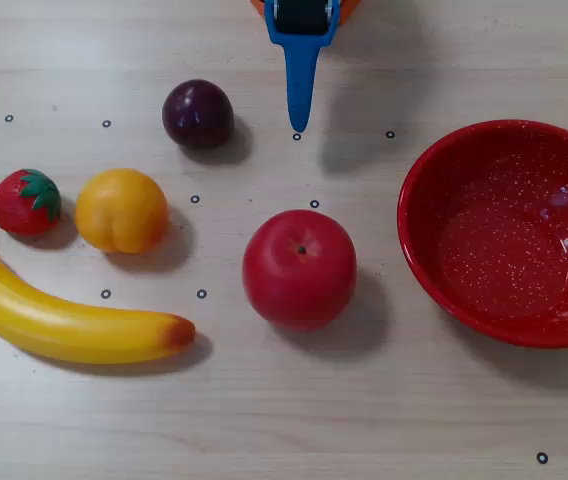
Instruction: Put plum in the red bowl.
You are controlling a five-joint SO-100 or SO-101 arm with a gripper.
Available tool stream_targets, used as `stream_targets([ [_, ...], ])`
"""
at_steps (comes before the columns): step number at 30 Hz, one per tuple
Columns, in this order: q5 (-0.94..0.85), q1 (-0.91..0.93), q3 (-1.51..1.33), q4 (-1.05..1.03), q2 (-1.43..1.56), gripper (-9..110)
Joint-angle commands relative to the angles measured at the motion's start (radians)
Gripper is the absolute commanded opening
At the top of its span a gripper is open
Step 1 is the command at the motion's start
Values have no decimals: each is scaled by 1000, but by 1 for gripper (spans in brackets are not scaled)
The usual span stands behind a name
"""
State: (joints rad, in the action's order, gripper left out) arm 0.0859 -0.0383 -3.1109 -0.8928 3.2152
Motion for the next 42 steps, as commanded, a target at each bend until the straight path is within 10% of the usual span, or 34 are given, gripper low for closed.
stream_targets([
  [1, -8, 3, -9, 11, 14, 0],
  [42, -5, -31, 328, -281, -201, 0],
])
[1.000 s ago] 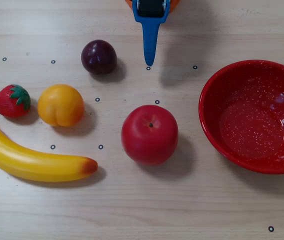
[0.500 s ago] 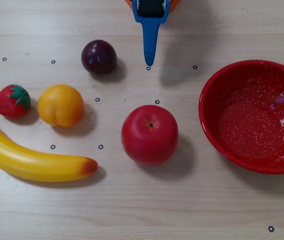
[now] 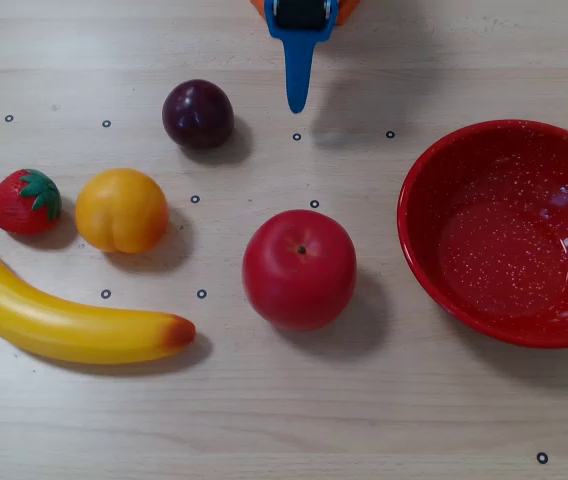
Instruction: Put plum in the red bowl.
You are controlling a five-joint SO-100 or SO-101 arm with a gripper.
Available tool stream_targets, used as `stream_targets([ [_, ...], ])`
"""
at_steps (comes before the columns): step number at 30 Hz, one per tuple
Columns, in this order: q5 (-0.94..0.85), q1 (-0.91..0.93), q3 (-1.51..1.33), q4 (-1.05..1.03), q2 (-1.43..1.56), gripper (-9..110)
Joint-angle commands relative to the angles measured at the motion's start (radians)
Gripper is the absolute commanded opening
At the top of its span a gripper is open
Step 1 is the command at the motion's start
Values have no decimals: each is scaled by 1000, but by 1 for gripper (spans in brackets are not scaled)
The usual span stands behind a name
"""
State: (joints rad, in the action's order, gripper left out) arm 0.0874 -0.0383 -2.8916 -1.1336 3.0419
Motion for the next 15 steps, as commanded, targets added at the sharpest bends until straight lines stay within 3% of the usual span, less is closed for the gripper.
stream_targets([
  [1, -8, -34, 140, -71, -43, 0],
  [10, 35, -78, 407, -307, -192, 0],
  [15, 91, -132, 517, -339, -302, 0],
])
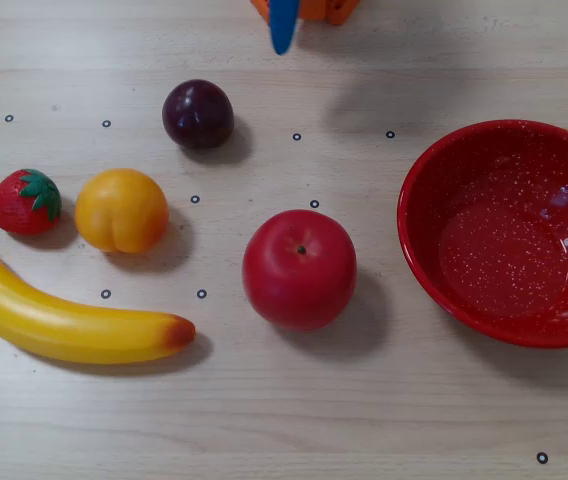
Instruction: Put plum in the red bowl.
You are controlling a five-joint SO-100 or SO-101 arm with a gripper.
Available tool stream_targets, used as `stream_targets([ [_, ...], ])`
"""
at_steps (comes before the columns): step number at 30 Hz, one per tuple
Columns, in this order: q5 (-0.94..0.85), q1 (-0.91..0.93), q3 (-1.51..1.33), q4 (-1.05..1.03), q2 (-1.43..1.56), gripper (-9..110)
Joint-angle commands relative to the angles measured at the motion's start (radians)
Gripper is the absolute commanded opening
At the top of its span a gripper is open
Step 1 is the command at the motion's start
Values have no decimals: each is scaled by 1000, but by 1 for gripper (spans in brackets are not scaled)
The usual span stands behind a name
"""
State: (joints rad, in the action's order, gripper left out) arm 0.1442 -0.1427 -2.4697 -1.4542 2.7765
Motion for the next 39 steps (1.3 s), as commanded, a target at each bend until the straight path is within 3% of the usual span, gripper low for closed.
stream_targets([
  [1, 44, -37, 112, -23, -55, 0],
  [13, 135, -163, 262, 78, -307, 0],
  [23, 258, -285, 491, -40, -540, 1],
  [36, 574, -469, 561, -187, -657, 44],
  [39, 604, -482, 540, -172, -681, 48],
])
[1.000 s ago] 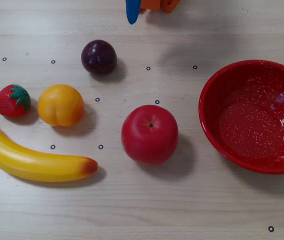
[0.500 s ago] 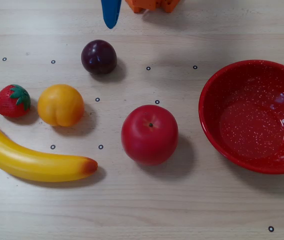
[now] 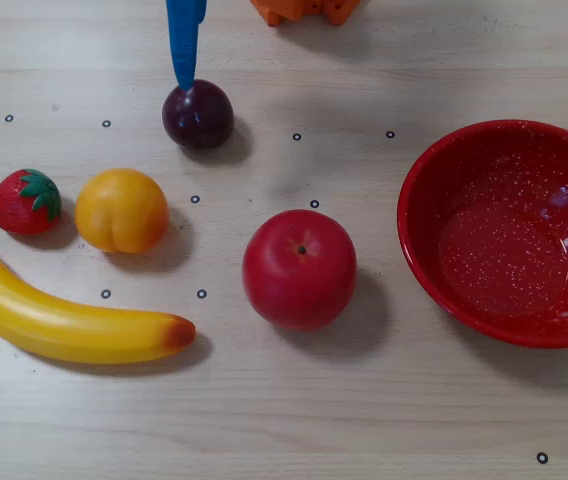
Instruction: Put plum in the red bowl.
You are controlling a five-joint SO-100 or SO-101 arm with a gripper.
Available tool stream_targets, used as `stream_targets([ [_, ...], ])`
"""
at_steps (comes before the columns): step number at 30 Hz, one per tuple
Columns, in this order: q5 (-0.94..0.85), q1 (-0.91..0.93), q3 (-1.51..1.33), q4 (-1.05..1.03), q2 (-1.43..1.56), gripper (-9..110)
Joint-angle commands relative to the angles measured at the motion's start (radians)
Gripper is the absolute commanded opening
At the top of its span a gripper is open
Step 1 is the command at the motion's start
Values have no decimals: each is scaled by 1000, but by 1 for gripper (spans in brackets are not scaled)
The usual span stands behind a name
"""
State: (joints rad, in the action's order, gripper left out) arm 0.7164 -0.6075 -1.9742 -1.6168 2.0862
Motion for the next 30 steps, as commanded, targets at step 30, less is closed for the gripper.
stream_targets([
  [30, 57, -81, -135, 299, -196, 71],
])
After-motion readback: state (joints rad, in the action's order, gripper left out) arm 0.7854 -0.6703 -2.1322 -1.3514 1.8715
